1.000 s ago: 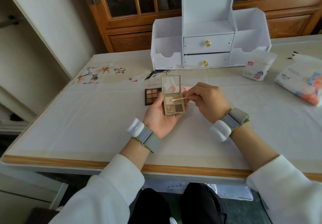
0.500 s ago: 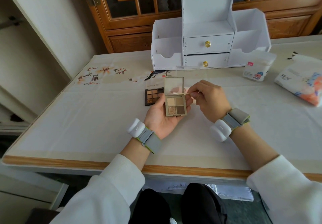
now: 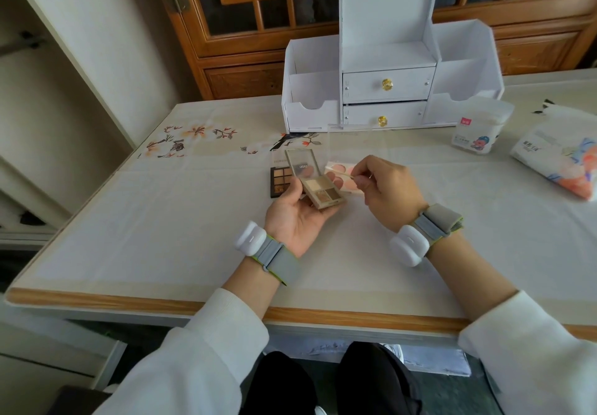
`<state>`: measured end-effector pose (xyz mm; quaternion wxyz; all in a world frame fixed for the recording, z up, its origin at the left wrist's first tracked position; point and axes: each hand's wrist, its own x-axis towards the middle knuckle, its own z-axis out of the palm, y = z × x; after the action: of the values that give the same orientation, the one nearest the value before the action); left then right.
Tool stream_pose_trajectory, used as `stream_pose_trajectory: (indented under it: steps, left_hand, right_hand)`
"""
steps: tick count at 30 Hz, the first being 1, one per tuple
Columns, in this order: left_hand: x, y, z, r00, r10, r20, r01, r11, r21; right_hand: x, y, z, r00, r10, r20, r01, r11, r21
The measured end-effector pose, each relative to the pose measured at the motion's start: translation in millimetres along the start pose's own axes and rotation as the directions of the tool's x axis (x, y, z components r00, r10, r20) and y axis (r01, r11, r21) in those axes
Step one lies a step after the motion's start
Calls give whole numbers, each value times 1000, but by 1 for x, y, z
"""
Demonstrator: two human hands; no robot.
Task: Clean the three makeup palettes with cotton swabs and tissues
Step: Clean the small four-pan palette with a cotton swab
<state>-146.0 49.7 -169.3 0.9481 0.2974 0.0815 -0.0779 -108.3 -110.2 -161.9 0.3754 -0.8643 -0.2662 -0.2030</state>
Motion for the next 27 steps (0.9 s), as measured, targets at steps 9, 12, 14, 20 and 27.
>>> stream_pose_trajectory:
  steps: [9, 12, 14, 20, 27]
  left_hand:
    - [-10, 1, 6, 990, 25, 142, -45, 990, 135]
    - [-12, 1, 7, 983, 14, 183, -48, 982, 181]
    - [-14, 2, 9, 980, 13, 197, -49, 983, 177]
    - [-13, 0, 10, 989, 59, 137, -75, 991, 115]
    - [-11, -1, 10, 984, 79, 160, -100, 987, 126]
  right_hand:
    - [-1, 0, 0, 994, 77, 72, -79, 997, 22]
    - [-1, -1, -1, 992, 96, 80, -99, 994, 42]
    - [-1, -2, -1, 992, 95, 83, -98, 994, 40]
    - [0, -1, -4, 994, 101, 50, -101, 995, 11]
    - [2, 7, -8, 995, 97, 13, -96, 994, -42]
